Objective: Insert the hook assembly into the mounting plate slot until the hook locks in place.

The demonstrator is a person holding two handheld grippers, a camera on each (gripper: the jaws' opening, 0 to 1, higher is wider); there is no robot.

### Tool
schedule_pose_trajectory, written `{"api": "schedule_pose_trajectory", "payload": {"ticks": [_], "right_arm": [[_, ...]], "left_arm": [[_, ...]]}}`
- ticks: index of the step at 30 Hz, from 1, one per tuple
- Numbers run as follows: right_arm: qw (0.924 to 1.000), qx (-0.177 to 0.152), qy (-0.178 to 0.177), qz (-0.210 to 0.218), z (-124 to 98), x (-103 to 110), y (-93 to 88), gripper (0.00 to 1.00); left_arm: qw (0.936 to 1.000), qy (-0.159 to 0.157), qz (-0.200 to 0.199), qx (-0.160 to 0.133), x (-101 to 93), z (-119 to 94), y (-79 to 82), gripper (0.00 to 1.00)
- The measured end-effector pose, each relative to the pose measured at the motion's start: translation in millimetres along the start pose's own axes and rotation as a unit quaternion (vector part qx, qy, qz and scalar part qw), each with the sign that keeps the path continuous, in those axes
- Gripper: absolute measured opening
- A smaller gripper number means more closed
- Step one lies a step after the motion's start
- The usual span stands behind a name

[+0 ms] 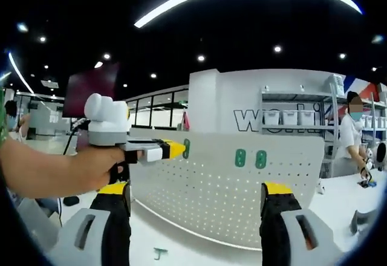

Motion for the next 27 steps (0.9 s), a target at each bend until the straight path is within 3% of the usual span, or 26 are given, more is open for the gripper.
{"api": "schedule_pose_trajectory", "payload": {"ticks": [6,13,27], "right_arm": [[0.9999,-0.003,-0.013,-0.01,-2,-10,4.8,1.0],[0.9991,-0.019,-0.01,-0.038,-4,-7,15.6,1.0],[0.9989,-0.015,-0.01,-0.043,-1,-15,13.2,1.0]], "left_arm": [[1.0,0.007,-0.001,0.002,1.3,11,-2.1,0.03],[0.9997,0.023,-0.005,0.007,7.0,23,-5.9,0.03],[0.9975,0.064,-0.029,0.003,14.6,43,-7.2,0.03]]}}
Point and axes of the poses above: the point that each gripper's makers call its tool centre point, and the gripper's own axes: z roughly forward along the fingers, x roughly to its left, y roughly out of its top, the point moved 1 cm from there along -z, roughly backward along the fingers, and after that the axes turned 9 degrees about z, right-handed, at the moved point
